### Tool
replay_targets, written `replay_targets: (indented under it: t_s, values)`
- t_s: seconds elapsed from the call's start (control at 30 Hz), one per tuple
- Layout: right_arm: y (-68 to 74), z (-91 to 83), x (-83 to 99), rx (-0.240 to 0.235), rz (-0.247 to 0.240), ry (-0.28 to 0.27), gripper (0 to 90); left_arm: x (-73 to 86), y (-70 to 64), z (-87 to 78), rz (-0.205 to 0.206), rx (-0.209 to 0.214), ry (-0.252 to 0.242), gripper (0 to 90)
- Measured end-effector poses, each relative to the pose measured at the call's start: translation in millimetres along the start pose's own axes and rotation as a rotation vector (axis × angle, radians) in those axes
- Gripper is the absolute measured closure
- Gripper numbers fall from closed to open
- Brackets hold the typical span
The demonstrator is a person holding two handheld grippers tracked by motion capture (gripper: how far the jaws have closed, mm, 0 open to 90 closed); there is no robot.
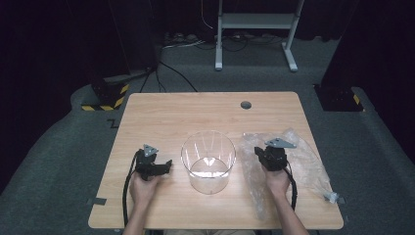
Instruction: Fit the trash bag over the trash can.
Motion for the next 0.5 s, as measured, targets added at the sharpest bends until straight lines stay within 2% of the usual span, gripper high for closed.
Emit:
replay_targets:
  t_s: [0.2,0.37,0.4,0.5]
  values:
    - [3.7,-20.4,-3.1,-0.016,-0.031,-0.026,90.0,0.0,0.0,0.0,0.000,0.000,0.000,15.6]
    - [6.7,-33.2,-7.0,-0.031,-0.031,-0.063,90.0,0.0,0.0,0.0,0.000,0.000,0.000,15.6]
    - [10.2,-40.0,-10.4,-0.042,-0.041,-0.073,90.0,0.0,0.0,0.0,0.000,0.000,0.000,15.6]
    - [14.1,-45.4,-13.6,-0.042,-0.057,-0.077,90.0,0.0,0.0,0.0,0.000,0.000,0.000,15.6]
Point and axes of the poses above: each handheld gripper's, and its own axes: z roughly forward along the jaws, x roughly out of its underside, y roughly to its left, the point moved 2 cm from there along z, roughly forward along the jaws, and after that the axes turned 15 degrees about -x, right-handed, at the moved point
